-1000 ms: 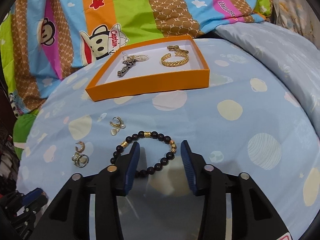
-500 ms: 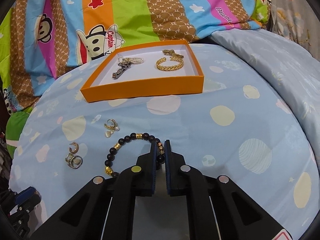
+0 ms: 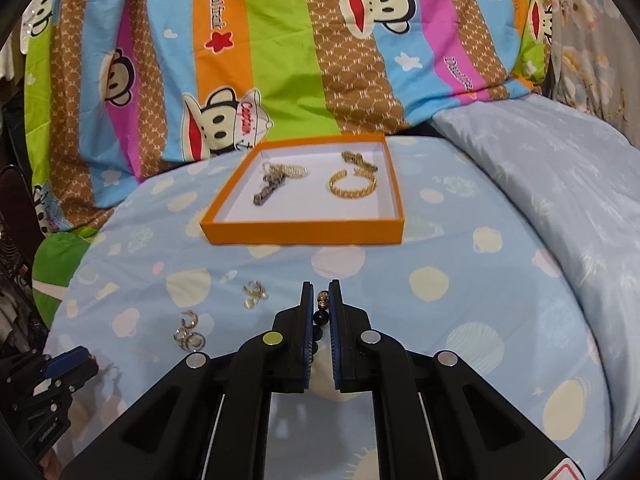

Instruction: Organize jewelry

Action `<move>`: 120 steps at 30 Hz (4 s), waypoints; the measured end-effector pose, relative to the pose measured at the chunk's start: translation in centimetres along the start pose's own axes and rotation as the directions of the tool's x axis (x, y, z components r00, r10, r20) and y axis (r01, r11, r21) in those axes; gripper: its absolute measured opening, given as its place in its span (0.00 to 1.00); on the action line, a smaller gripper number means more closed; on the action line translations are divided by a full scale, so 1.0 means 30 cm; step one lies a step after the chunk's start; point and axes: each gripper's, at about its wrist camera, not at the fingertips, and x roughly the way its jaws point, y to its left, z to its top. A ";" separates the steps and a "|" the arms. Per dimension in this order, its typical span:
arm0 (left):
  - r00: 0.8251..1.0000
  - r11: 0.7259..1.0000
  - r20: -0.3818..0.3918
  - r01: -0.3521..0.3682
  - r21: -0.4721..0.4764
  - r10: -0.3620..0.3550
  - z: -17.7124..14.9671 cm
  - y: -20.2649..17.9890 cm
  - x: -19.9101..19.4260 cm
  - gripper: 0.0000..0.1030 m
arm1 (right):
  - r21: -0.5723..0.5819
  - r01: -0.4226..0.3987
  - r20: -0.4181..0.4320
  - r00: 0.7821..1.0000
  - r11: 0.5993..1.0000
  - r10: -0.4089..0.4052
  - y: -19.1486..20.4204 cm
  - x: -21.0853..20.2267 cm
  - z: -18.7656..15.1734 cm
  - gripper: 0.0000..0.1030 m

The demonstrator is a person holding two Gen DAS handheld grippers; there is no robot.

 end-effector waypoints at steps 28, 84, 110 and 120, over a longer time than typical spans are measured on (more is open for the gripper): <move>0.998 0.998 0.033 0.059 -0.025 -0.059 0.597 -0.130 0.545 0.16 | 0.036 -0.060 -0.046 0.997 0.998 0.062 -0.093 0.404 0.275 0.07; 0.993 0.978 -0.071 -0.109 -0.176 0.098 0.060 0.061 0.238 0.57 | -0.211 -0.250 -0.123 0.966 0.945 0.228 0.246 0.113 -0.171 0.21; 0.994 0.970 -0.075 -0.092 -0.226 0.077 0.072 0.137 0.234 0.57 | -0.220 -0.238 -0.167 0.965 0.946 0.204 0.312 0.181 -0.151 0.03; 0.997 0.988 -0.075 -0.030 -0.153 0.019 0.064 0.060 0.238 0.57 | -0.074 -0.183 -0.070 0.981 0.980 0.178 0.142 0.123 -0.108 0.03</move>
